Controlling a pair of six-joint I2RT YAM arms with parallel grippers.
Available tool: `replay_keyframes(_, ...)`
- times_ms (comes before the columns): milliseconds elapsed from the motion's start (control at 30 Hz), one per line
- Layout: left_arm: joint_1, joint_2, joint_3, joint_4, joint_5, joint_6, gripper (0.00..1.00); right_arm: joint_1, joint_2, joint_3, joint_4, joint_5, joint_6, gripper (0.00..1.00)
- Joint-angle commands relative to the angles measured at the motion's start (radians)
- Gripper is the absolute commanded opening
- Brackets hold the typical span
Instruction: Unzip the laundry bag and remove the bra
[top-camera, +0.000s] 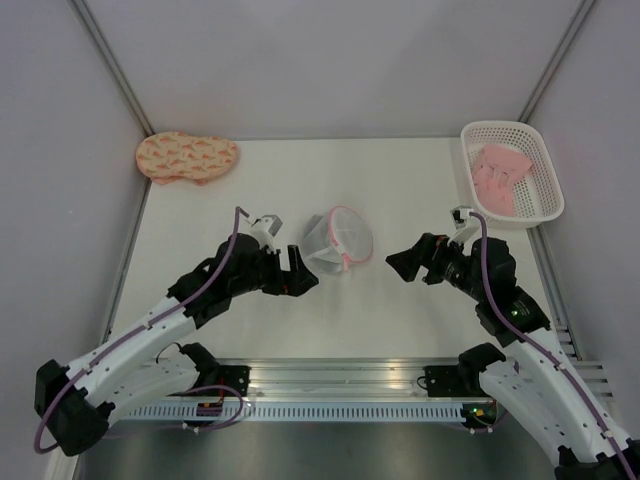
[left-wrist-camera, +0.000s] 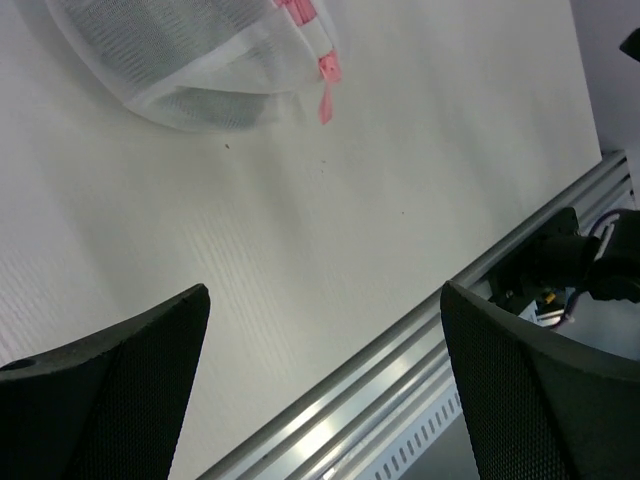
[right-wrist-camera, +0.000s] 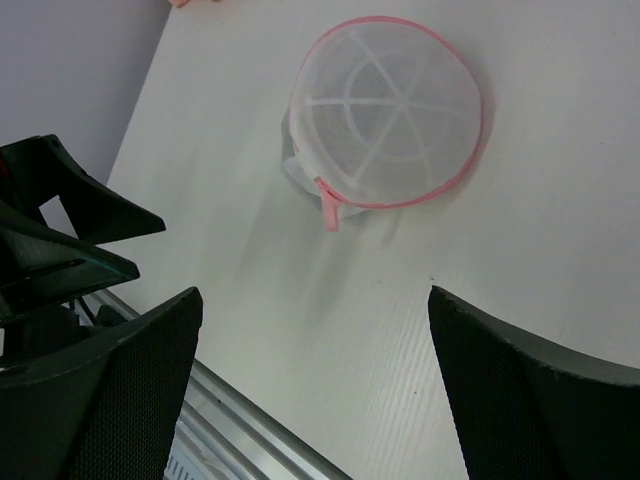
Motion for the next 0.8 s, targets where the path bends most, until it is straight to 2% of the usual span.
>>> replay_keyframes(0,-0.003,0.096,0.048,0.202,-0.045,-0.039,1.00,0.001,0.036,-0.006,-0.060,0.070,-0.051,0.98)
replay_keyframes(133,-0.003,0.251,0.098,0.320,-0.088,-0.082,1.00,0.002,0.042,-0.005,-0.112,0.113,-0.091,0.98)
replay_keyframes(267,-0.003,0.336,0.135,0.434,-0.144,-0.094,1.00,0.002,0.018,-0.006,-0.135,0.107,-0.111,0.98)
replay_keyframes(400,-0.003,0.440,0.212,0.463,-0.160,-0.096,1.00,0.002,0.005,-0.011,-0.152,0.097,-0.117,0.98)
replay_keyframes(533,-0.003,0.548,0.298,0.393,-0.197,-0.094,1.00,0.002,0.007,-0.011,-0.154,0.086,-0.115,0.98)
replay_keyframes(767,-0.003,0.735,0.479,0.117,-0.276,-0.126,0.99,0.004,0.002,-0.003,-0.161,0.089,-0.118,0.98)
